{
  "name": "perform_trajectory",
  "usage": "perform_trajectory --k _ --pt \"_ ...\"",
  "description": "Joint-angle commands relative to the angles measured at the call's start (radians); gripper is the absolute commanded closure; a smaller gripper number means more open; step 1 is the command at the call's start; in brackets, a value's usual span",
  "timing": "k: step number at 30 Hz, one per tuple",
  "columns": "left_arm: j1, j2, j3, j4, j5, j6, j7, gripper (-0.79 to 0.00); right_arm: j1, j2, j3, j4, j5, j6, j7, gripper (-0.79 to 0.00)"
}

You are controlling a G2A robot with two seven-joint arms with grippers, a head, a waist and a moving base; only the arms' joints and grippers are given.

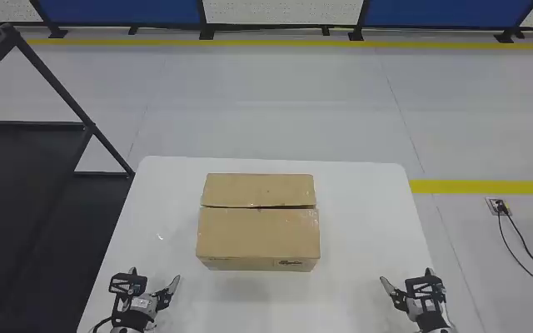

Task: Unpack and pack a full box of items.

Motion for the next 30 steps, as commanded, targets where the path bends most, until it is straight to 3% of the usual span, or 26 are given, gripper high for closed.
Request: perform_trajectory --k 1,14,20,30 --pt "0.000 0.000 0.000 0.000 0.000 0.000 0.000 -0.784 0.000 0.000 0.000 0.000 0.000 0.000 0.000 -0.784" --pt "-0.001 -0.001 -0.006 -0.003 -0.018 -0.006 0.012 -0.785 0.002 -0.001 -0.006 -0.015 0.003 -0.014 -0.004 -0.785" --pt "0.003 0.002 -0.074 -0.005 -0.097 -0.093 0.090 -0.785 -0.002 -0.003 -0.031 -0.131 0.024 -0.065 0.062 -0.785" --pt "0.030 0.012 -0.182 -0.067 -0.200 -0.303 0.143 -0.785 0.074 -0.003 -0.038 -0.273 0.257 -0.181 0.342 -0.785"
